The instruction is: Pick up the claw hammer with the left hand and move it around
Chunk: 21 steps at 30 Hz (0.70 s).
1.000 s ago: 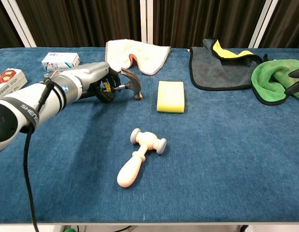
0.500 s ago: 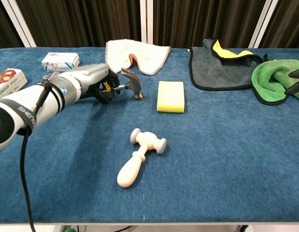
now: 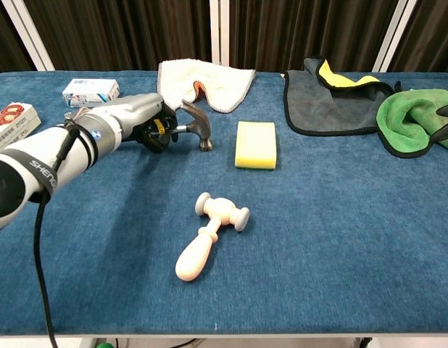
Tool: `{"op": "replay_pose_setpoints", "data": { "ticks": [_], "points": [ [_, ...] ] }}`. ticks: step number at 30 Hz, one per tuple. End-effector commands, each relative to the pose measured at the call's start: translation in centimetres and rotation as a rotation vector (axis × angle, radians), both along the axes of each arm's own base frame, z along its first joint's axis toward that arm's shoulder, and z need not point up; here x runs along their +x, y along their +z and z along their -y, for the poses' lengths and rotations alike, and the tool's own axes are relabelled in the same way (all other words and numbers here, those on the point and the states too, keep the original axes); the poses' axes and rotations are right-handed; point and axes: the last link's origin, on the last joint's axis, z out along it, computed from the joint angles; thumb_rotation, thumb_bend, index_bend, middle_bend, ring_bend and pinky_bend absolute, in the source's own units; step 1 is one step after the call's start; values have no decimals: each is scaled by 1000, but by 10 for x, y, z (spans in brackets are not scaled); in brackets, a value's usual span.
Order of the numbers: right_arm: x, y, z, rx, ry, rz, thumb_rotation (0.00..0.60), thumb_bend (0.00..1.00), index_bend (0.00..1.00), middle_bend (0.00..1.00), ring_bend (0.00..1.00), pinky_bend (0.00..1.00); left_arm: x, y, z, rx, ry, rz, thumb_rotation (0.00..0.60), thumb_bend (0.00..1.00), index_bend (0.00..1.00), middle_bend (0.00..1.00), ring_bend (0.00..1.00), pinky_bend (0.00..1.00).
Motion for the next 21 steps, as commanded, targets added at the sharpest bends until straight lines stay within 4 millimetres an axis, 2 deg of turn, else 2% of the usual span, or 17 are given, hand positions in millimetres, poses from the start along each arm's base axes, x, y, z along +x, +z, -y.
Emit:
{"op": "replay_pose_setpoints", "data": {
  "ticks": [1,6,10,16,21],
  "points": [
    [0,0,0,1,-2,0,600,108,127,178,0,63,0,1,-1,20,-3,18,600,657,547,536,409,369],
    [-1,0,1,2,-4,-3,600,107,127,178,0,63,-2,4,-3,36,-19,38,600,710,605,589,465,426],
    [0,0,1,2,-3,-5,600,108,127,178,0,62,-3,9,-5,53,-48,85,600,791,660,643,525,526],
    [2,-1,1,4,-1,-10,600,108,127,184,0,63,-2,19,-8,83,-113,162,600,891,750,732,677,697],
    [4,-1,1,4,1,-14,600,107,127,184,0,63,4,30,-8,119,-178,262,600,931,803,792,803,829]
  ]
}}
